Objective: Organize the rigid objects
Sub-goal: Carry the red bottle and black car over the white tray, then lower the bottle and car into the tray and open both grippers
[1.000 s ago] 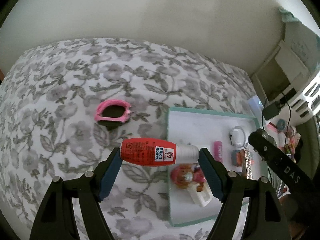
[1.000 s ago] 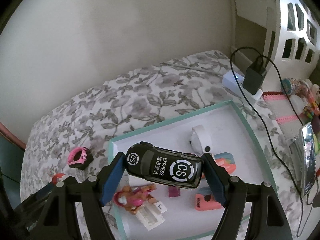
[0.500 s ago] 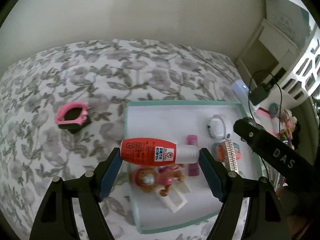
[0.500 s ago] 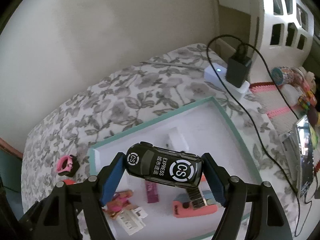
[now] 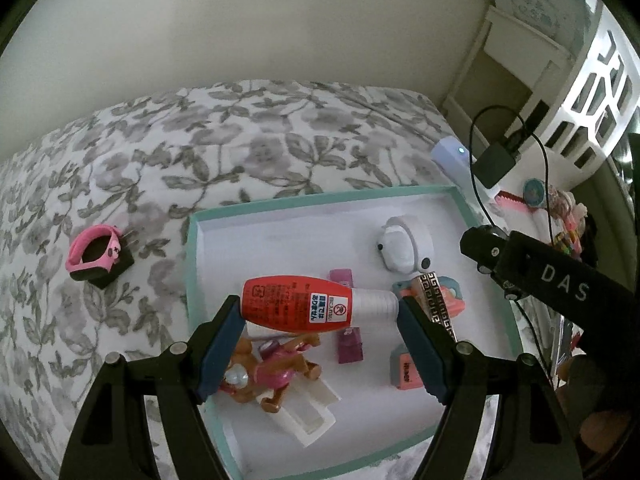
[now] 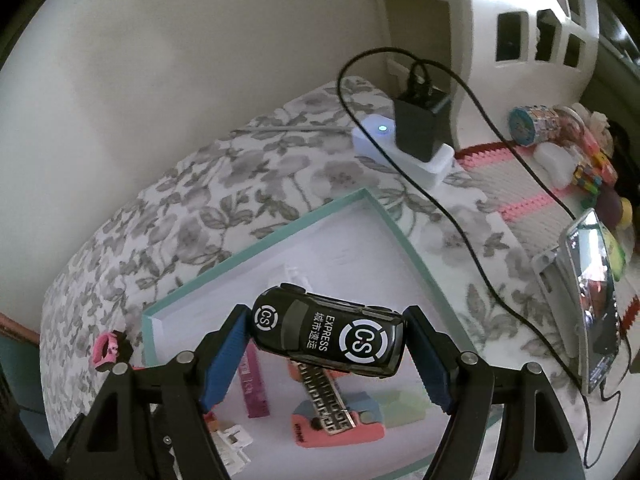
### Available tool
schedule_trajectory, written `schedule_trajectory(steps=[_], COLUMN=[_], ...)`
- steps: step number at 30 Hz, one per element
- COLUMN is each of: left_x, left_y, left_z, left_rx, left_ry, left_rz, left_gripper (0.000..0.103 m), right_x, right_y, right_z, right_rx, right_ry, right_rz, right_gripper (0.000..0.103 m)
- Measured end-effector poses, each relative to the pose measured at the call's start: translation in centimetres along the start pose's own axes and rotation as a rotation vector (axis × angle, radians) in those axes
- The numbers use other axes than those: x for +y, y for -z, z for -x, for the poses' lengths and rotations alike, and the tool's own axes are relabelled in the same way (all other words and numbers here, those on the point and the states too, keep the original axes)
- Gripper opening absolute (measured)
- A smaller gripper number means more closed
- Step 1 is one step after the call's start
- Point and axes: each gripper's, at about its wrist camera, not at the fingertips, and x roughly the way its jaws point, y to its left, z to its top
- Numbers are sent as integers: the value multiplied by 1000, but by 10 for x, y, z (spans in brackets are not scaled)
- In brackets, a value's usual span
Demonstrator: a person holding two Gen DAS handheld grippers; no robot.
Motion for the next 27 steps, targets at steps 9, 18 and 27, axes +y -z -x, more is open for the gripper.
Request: schedule_trajectory(steps=[9,18,27], left_x=[-2,1,2], left_y=[2,5,10], left_z=[-8,-15,-28], left_rx=[13,29,75], left_ry=[-12,-34,-55], left_rz=[-12,-20,-30], left_gripper=[79,79,79], right_x=[-11,-9,-8], right_y=[0,4,13], right_z=[-13,-22,-43], right_rx=[45,82,151], right_ry=[21,34,55], right_rz=[-7,9,18], right_gripper=[79,79,79])
